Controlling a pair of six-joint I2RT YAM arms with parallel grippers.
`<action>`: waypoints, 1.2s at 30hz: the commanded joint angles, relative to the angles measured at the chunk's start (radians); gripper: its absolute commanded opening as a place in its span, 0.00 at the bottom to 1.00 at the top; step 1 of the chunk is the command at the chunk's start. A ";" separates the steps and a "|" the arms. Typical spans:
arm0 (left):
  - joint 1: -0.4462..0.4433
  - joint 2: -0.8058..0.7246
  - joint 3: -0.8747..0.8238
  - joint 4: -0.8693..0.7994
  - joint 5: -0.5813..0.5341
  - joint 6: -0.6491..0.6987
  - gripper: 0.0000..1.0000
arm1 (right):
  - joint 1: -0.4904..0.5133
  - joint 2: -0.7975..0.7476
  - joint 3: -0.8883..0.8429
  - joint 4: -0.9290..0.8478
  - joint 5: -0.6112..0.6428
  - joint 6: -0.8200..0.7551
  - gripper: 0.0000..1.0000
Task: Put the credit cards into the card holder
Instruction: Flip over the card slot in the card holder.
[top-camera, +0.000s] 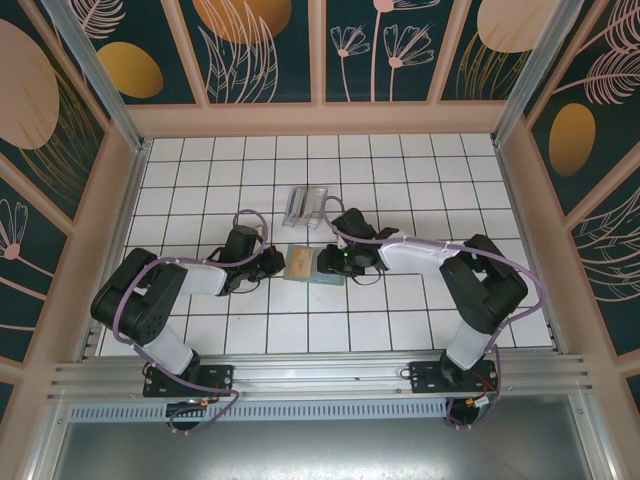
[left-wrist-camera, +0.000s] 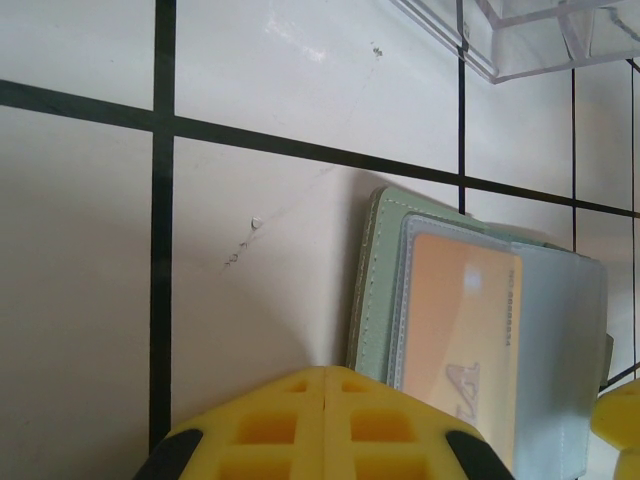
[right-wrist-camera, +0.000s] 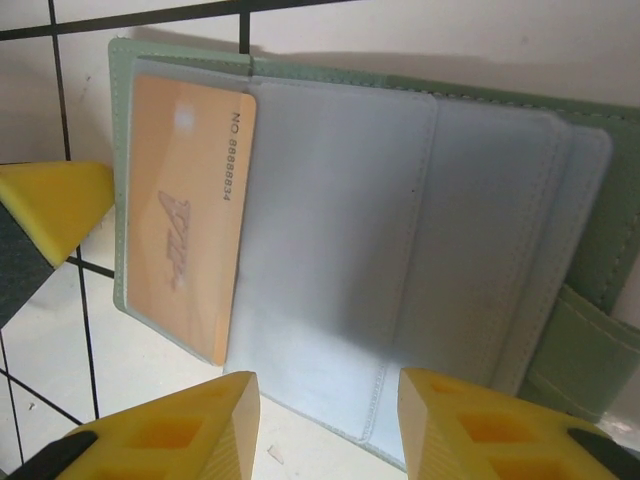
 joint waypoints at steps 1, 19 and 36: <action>-0.017 0.018 -0.043 -0.130 0.032 -0.019 0.05 | 0.001 0.043 0.016 0.013 -0.030 0.002 0.41; -0.017 0.001 -0.055 -0.136 0.022 -0.029 0.05 | -0.014 0.021 -0.005 0.127 -0.092 0.052 0.27; -0.017 -0.007 -0.040 -0.150 0.002 -0.033 0.06 | 0.006 0.013 0.018 0.176 -0.119 0.042 0.00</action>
